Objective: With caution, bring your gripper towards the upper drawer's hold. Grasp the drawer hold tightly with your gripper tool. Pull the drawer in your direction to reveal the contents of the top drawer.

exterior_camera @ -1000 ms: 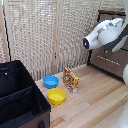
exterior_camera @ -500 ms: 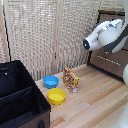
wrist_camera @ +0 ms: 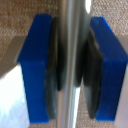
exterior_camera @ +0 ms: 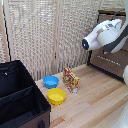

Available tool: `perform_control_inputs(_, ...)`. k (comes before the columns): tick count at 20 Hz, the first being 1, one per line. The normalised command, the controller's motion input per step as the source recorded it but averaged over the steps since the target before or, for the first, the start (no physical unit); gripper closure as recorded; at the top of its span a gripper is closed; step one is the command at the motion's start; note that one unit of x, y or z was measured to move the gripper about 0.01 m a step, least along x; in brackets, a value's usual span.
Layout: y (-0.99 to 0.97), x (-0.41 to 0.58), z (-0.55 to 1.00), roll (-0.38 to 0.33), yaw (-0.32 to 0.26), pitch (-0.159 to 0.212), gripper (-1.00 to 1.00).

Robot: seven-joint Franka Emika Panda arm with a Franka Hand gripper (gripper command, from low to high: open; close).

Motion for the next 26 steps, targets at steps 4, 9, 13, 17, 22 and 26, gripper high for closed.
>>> perform_control_inputs(4,0.92,0.128,-0.05,0.045,0.0,-0.007,1.0)
perform_control_inputs(9,0.9,0.261,-0.09,0.036,-0.016,-0.018,1.0)
perform_control_inputs(13,0.92,0.257,-0.13,0.011,-0.036,-0.037,1.0)
perform_control_inputs(17,0.9,0.224,-0.11,0.009,-0.034,-0.035,1.0)
perform_control_inputs(22,0.28,0.157,0.01,-0.015,-0.006,0.0,-1.0)
perform_control_inputs(26,-0.01,0.194,0.25,-0.016,-0.077,0.0,-1.0)
